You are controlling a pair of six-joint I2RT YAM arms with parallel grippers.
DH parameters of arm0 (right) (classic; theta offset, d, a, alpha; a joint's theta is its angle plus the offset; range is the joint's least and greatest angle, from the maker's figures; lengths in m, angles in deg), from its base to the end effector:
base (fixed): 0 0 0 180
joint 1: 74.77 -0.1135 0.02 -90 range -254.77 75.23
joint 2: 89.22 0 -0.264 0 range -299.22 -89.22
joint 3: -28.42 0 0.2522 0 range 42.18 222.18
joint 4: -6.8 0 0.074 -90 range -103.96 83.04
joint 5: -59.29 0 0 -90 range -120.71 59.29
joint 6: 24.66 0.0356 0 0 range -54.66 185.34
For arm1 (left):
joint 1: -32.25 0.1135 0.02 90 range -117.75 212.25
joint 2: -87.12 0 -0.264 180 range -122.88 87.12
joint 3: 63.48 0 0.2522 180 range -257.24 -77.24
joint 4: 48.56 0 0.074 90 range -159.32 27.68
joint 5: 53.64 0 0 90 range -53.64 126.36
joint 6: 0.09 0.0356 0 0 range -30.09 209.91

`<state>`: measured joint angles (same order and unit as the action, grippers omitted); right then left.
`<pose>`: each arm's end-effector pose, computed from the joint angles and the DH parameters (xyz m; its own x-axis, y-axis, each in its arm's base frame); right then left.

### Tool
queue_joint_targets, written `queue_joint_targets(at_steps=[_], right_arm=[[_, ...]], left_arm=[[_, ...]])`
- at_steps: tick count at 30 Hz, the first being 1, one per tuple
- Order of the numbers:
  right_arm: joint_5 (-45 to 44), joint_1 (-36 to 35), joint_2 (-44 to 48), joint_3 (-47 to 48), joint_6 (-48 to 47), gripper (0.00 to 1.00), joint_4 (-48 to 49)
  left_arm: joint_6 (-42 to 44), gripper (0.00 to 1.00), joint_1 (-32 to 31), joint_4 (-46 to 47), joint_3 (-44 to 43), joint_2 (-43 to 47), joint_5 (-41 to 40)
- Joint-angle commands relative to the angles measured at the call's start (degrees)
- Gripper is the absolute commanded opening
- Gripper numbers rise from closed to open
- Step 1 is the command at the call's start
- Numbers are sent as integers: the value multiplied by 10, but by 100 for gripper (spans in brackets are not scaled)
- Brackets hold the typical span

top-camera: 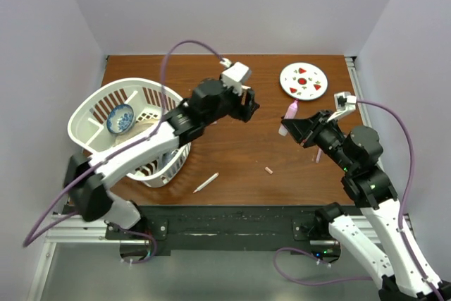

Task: Insert the pens into the pen caps

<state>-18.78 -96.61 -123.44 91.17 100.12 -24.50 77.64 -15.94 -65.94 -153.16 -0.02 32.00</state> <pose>0.1198 0.0559 0.3772 -0.3538 0.4595 -0.8147 -0.4308 0.6931 0.5780 0.2451 -0.2700 0.3603 -0.3144 0.0336 -0.9487 0.6421 0.7436 -0.1864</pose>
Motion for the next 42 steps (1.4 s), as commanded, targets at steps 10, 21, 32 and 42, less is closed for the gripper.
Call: queue_joint_targets(at_steps=[10, 21, 32, 42], right_arm=[[216, -1, -94, -82, 179, 0, 492], [239, -3, -107, -90, 200, 0, 547], [270, -4, -116, -108, 217, 0, 572], [261, -8, -114, -112, 227, 0, 583]], left_arm=[[-150, 71, 46, 271, 169, 173, 410], [-220, 66, 47, 360, 182, 144, 463], [-287, 57, 50, 437, 176, 123, 482], [-308, 48, 47, 471, 182, 103, 489]])
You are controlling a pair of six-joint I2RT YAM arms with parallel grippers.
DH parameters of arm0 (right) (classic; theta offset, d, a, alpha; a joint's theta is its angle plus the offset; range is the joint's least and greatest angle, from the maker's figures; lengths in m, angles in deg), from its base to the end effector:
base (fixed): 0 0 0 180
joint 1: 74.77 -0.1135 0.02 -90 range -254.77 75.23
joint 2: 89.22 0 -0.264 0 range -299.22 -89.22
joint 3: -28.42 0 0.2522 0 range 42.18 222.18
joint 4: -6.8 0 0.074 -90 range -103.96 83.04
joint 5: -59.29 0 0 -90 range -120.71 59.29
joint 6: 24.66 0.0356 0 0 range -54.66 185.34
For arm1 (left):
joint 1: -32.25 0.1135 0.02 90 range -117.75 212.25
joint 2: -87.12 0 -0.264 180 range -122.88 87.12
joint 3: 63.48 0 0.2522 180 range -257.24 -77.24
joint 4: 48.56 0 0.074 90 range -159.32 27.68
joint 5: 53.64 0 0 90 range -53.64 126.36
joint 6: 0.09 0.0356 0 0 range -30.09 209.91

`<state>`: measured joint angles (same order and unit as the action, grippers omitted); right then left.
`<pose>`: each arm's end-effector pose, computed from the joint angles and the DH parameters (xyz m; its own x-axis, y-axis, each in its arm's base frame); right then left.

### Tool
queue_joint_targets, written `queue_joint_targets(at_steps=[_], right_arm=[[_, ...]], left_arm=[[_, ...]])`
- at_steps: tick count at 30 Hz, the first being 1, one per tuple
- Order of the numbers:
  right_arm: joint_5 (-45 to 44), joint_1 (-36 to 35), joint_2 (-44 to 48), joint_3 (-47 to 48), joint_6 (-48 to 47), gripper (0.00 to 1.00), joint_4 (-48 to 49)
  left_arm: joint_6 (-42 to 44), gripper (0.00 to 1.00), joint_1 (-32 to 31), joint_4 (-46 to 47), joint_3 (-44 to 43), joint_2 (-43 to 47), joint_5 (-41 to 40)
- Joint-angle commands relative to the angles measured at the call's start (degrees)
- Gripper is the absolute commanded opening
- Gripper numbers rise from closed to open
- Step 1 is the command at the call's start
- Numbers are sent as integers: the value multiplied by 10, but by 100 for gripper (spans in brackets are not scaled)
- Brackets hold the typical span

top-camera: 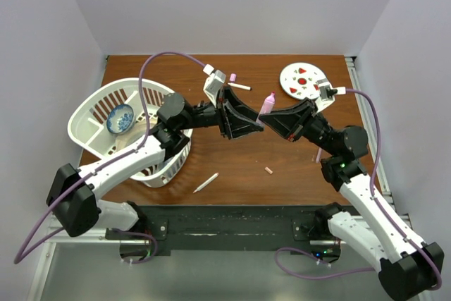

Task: Insert the pens into the pen caps

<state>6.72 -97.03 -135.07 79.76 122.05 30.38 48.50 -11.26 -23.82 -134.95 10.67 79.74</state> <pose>0.1552 0.0869 0.3767 -0.4156 0.5471 -0.7266 -0.8108 0.1391 0.5685 0.2032 -0.2266 0.3820 -0.4572 -0.2289 -0.8594 0.8891 -0.0924 -0.4483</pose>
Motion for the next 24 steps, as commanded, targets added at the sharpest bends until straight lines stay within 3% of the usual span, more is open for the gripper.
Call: queue_joint_targets(at_steps=[1, 4, 7, 8, 9, 13, 15, 17, 19, 22, 23, 24], right_arm=[[6, -5, 2, 3, 8, 0, 34], [9, -8, -1, 4, 9, 0, 34], [10, -9, -5, 5, 9, 0, 34], [10, -9, -6, 7, 8, 2, 31], [9, -9, -7, 9, 6, 12, 29], [-6, -10, -20, 33, -15, 44, -7], [-12, -9, -26, 68, -50, 50, -67], [-31, -9, -33, 97, -79, 62, -119], [-52, -10, -36, 109, -92, 69, -140], [-88, -10, -58, 134, -130, 70, -190], [-102, -10, -82, 142, -153, 70, -216], [-122, -9, -98, 151, -165, 69, -235]], left_arm=[[-18, 47, -1, 53, -1, -5, 11], [-25, 35, -1, 61, -5, -8, 15], [-37, 15, -2, 74, -6, -14, 28], [-45, 3, -2, 78, -5, -15, 30], [-46, 0, -1, 83, -3, -14, 33], [-29, 0, 14, 48, 8, 6, 29], [-22, 0, 45, 20, 29, 22, 11], [-37, 0, 74, 11, 56, 52, 3], [-43, 0, 119, 4, 71, 83, 0], [6, 0, 162, -109, 74, 134, -40], [51, 0, 168, -186, 69, 148, -61], [74, 0, 177, -234, 64, 177, -127]])
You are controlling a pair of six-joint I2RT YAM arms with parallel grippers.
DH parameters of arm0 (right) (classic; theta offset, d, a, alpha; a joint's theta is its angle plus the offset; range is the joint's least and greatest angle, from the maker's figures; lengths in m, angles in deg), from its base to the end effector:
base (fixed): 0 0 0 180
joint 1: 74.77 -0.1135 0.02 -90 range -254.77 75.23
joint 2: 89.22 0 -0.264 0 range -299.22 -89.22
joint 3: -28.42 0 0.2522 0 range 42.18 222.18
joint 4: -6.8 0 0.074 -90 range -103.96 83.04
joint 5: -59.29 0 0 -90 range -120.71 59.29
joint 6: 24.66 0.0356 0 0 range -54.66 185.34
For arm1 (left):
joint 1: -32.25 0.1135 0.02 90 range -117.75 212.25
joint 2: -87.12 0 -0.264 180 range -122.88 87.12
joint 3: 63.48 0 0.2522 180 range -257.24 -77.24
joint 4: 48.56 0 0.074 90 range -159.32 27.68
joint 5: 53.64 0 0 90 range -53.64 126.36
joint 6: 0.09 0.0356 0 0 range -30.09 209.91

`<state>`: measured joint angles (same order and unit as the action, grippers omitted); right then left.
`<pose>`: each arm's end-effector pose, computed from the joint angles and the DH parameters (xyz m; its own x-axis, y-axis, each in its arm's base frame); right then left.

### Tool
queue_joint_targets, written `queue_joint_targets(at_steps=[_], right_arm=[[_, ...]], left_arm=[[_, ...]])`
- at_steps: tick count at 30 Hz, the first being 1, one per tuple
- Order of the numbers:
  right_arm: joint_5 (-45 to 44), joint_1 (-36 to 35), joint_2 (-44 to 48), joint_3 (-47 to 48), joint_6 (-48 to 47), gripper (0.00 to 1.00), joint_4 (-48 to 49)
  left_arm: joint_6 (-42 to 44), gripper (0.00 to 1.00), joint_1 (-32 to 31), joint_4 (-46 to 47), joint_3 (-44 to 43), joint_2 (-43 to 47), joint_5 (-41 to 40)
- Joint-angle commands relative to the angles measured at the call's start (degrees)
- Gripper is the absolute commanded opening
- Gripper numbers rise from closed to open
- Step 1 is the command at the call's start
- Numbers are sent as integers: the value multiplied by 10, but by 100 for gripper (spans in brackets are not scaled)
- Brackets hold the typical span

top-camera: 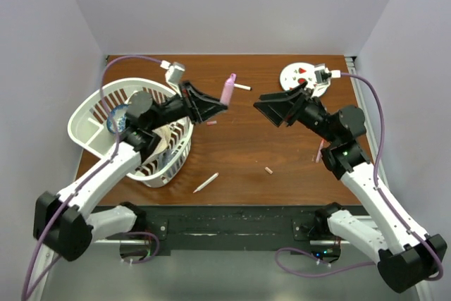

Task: Insert the pens into the pen caps

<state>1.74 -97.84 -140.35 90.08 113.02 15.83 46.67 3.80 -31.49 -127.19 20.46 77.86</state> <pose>0.1768 0.0961 0.4000 -0.3811 0.5159 -0.7672 -0.7636 0.2923 0.5758 0.2217 -0.1469 0.3675 -0.4752 -0.3261 -0.8172 0.8185 0.1771 -0.5466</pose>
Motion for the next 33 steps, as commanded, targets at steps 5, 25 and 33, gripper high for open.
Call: queue_joint_targets(at_steps=[5, 25, 33], right_arm=[[-296, -2, -231, 188, -160, 65, -246], [-531, -9, -890, 781, -151, 63, -370], [-525, -14, -977, 850, -129, 64, -330]], left_arm=[[199, 0, 30, -306, -6, 171, -288], [269, 0, 30, -321, 89, 350, -334], [258, 0, 30, -317, 93, 347, -303]])
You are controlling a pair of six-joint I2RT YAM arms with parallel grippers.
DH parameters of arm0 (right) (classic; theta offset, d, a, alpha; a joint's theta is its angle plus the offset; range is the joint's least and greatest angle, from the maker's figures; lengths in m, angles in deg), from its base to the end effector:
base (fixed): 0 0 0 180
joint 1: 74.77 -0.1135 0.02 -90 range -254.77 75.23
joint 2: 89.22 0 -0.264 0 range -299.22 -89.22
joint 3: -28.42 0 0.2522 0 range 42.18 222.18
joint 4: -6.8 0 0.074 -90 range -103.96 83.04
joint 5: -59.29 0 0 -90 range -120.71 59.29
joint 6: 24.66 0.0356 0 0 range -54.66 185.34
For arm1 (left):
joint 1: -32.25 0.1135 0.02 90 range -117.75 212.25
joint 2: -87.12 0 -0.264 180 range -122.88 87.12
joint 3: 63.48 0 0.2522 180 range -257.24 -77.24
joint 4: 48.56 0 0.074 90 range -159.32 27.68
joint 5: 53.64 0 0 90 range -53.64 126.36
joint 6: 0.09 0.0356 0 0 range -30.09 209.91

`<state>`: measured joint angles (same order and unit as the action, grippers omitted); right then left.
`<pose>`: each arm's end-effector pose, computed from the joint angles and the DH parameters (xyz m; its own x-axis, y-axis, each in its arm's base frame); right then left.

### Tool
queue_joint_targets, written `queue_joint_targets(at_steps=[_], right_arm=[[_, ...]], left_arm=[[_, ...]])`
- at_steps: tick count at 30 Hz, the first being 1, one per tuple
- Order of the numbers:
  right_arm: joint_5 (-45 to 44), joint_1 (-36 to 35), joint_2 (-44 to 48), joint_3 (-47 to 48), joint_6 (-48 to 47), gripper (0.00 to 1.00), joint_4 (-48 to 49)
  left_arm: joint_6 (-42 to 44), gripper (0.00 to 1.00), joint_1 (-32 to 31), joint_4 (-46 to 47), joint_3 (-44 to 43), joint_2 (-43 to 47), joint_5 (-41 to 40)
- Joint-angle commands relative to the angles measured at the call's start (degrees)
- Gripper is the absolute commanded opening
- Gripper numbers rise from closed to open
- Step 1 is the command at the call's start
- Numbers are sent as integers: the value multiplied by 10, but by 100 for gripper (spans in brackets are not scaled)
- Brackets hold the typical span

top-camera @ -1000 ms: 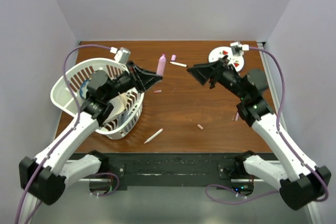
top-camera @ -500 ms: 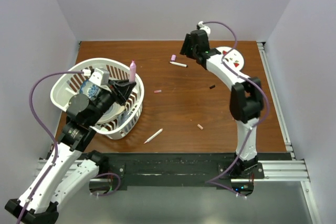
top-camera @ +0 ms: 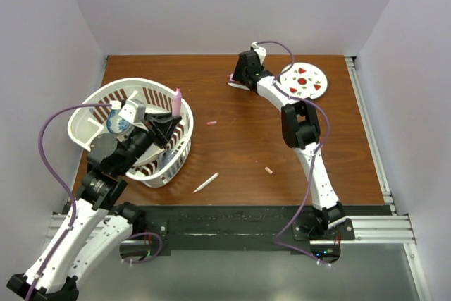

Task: Insert the pens into the pen caps

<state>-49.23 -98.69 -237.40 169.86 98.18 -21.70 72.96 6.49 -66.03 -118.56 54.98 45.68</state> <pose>0.5373 0.2260 0.1609 -0.5230 0.3305 -0.7856 0.1623 0.9435 0.2889 0.1212 -0.0649 0.3626 -0.0852 -0.2783 -0.9567 0.5741 0.7710 -0.2754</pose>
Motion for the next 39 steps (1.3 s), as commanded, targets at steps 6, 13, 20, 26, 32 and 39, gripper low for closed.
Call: queue_joint_targets(at_steps=[6, 13, 20, 26, 32, 39], right_arm=[[-35, -19, -29, 71, -7, 65, 68], [-50, -33, -62, 105, -40, 64, 63], [-83, -41, -70, 112, -58, 59, 26], [-104, -51, -79, 144, -94, 50, -8], [-133, -51, -75, 144, -121, 39, -27], [-121, -40, -54, 102, -137, 32, -6]], left_arm=[[-11, 0, 3, 51, 11, 6, 32], [-15, 0, 3, 55, 12, 8, 36], [-18, 0, 3, 58, 13, 16, 35], [-19, 0, 3, 59, 14, 24, 32], [-20, 0, 3, 59, 16, 32, 25], [-19, 0, 3, 59, 17, 37, 18]])
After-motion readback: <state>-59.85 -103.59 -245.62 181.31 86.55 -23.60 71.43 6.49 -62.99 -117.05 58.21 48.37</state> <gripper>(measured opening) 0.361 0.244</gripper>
